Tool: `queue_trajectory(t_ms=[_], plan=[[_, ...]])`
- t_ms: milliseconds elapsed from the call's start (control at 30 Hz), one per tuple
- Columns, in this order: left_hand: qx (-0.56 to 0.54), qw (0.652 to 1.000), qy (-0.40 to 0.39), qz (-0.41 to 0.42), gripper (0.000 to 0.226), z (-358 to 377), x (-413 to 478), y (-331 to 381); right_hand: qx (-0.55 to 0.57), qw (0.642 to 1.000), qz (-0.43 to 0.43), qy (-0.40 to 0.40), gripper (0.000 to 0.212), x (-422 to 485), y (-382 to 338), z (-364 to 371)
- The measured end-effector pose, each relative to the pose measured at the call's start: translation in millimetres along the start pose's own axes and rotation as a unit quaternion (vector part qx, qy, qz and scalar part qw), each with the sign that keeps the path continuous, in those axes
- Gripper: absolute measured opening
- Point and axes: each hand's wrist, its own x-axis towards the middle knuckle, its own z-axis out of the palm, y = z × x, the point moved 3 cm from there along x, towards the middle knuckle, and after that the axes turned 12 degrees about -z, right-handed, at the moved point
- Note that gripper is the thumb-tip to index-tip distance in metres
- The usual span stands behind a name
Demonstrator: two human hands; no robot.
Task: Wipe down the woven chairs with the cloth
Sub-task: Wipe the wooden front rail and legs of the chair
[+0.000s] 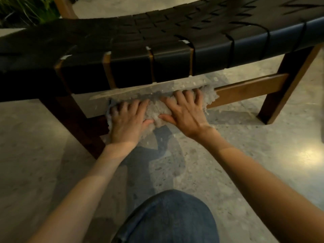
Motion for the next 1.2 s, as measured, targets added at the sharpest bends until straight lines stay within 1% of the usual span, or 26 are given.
queue_trajectory(t_ms=[100, 200, 300, 433, 533, 633, 700, 767, 867, 1000, 1133, 1200], plan=[[0.021, 0.998, 0.031, 0.055, 0.063, -3.5, 15.6, 62.1, -0.008, 0.999, 0.035, 0.016, 0.062, -28.5, 57.8, -0.4], [0.002, 0.996, 0.003, 0.092, 0.066, 2.0, 35.7, 126.0, 0.005, 0.997, 0.072, 0.028, 0.066, -56.2, 113.5, -0.8], [-0.009, 0.992, 0.007, 0.122, 0.068, 1.5, 52.3, 181.0, 0.001, 0.993, 0.111, 0.039, 0.071, -78.3, 161.9, -0.4], [-0.032, 0.988, -0.017, 0.151, 0.070, -3.1, 69.2, 234.0, 0.004, 0.986, 0.166, 0.022, 0.079, -94.6, 207.9, 0.4], [-0.052, 0.984, -0.039, 0.167, 0.071, -5.3, 74.4, 250.3, 0.016, 0.983, 0.179, 0.024, 0.082, -97.5, 218.0, -0.5], [-0.052, 0.983, -0.039, 0.170, 0.074, -4.2, 74.6, 242.0, 0.027, 0.981, 0.190, 0.029, 0.089, -96.4, 213.7, -2.6], [-0.050, 0.984, -0.029, 0.169, 0.074, -2.5, 70.9, 231.4, 0.019, 0.983, 0.183, 0.018, 0.093, -93.8, 207.2, -6.8], [-0.039, 0.985, -0.013, 0.166, 0.073, 0.0, 64.8, 217.2, -0.001, 0.986, 0.164, 0.003, 0.088, -88.1, 194.7, -9.4], [-0.017, 0.987, 0.025, 0.160, 0.072, 2.1, 53.2, 180.7, -0.003, 0.991, 0.135, 0.009, 0.075, -75.7, 162.5, -8.1], [0.000, 0.984, 0.079, 0.160, 0.070, -4.0, 32.8, 112.7, 0.000, 0.993, 0.114, 0.009, 0.069, -50.5, 101.2, -7.4], [-0.010, 0.991, 0.059, 0.121, 0.069, -6.1, 13.0, 49.1, 0.019, 0.996, 0.086, -0.001, 0.067, -21.5, 37.3, -5.1], [-0.017, 0.996, 0.035, 0.084, 0.070, -7.9, 3.7, 16.1, 0.026, 0.998, 0.063, -0.007, 0.068, -8.2, 6.4, -6.4]])
